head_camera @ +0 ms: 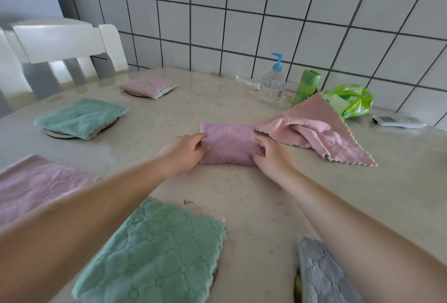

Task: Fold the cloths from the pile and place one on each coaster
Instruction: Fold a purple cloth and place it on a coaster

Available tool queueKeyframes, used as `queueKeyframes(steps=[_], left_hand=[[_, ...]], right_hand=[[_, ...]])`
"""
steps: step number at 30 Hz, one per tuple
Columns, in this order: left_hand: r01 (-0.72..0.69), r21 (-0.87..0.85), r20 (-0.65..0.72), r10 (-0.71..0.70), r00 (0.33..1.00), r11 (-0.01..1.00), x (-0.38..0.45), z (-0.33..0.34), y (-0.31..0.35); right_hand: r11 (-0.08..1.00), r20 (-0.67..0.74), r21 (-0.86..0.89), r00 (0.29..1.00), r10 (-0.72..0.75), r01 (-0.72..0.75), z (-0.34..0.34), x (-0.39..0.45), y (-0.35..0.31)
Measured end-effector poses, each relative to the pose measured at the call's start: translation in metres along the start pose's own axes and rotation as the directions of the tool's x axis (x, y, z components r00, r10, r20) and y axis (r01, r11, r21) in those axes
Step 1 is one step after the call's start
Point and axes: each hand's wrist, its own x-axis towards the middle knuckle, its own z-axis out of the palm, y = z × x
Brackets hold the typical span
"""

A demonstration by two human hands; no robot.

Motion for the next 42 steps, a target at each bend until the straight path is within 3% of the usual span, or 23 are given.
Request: queueKeyframes(steps=[4, 8, 10, 13, 17, 20, 26, 30, 35, 42], left_hand=[[0.068, -0.16, -0.006, -0.07, 0.998, 0.985, 0.027, 0.0, 0.013], [0.046, -0.333, -0.043, -0.065, 0.997, 0.942, 0.042, -0.003, 0.015], [0.09, -0.494, -0.02, -0.114, 0.993, 0.865, 0.041, -0.005, 0.015], [0.228, -0.709, 0.135, -0.189, 0.973, 0.668, 0.034, -0.007, 0.018], [0.349, -0.789, 0.268, -0.227, 0.936, 0.506, 0.018, -0.014, 0.03], [0.453, -0.78, 0.382, -0.245, 0.891, 0.432, -0.007, -0.019, 0.041], [0.525, -0.66, 0.515, -0.185, 0.837, 0.538, -0.054, -0.023, 0.089], [0.478, -0.6, 0.565, -0.084, 0.821, 0.642, -0.075, -0.016, 0.116], [0.475, -0.563, 0.644, -0.001, 0.765, 0.676, -0.097, -0.007, 0.135], [0.479, -0.542, 0.683, 0.03, 0.729, 0.69, -0.111, 0.009, 0.158]], right_hand=[[0.992, 0.035, 0.087, 0.996, 0.084, -0.087, -0.002, 0.021, -0.005], [0.93, 0.067, 0.347, 0.992, 0.107, -0.123, -0.004, 0.036, -0.005], [0.854, 0.111, 0.491, 0.985, 0.135, -0.172, -0.005, 0.038, -0.003], [0.664, 0.222, 0.683, 0.953, 0.207, -0.304, -0.005, 0.033, -0.004], [0.545, 0.33, 0.747, 0.924, 0.194, -0.381, -0.011, 0.01, -0.011], [0.544, 0.398, 0.711, 0.892, 0.214, -0.447, -0.03, -0.023, -0.014], [0.514, 0.385, 0.666, 0.839, 0.384, -0.541, -0.083, -0.103, -0.021], [0.515, 0.333, 0.642, 0.812, 0.479, -0.567, -0.108, -0.151, -0.017], [0.623, 0.284, 0.547, 0.825, 0.489, -0.558, -0.129, -0.197, -0.013], [0.535, 0.306, 0.624, 0.808, 0.504, -0.57, -0.152, -0.236, -0.003]])
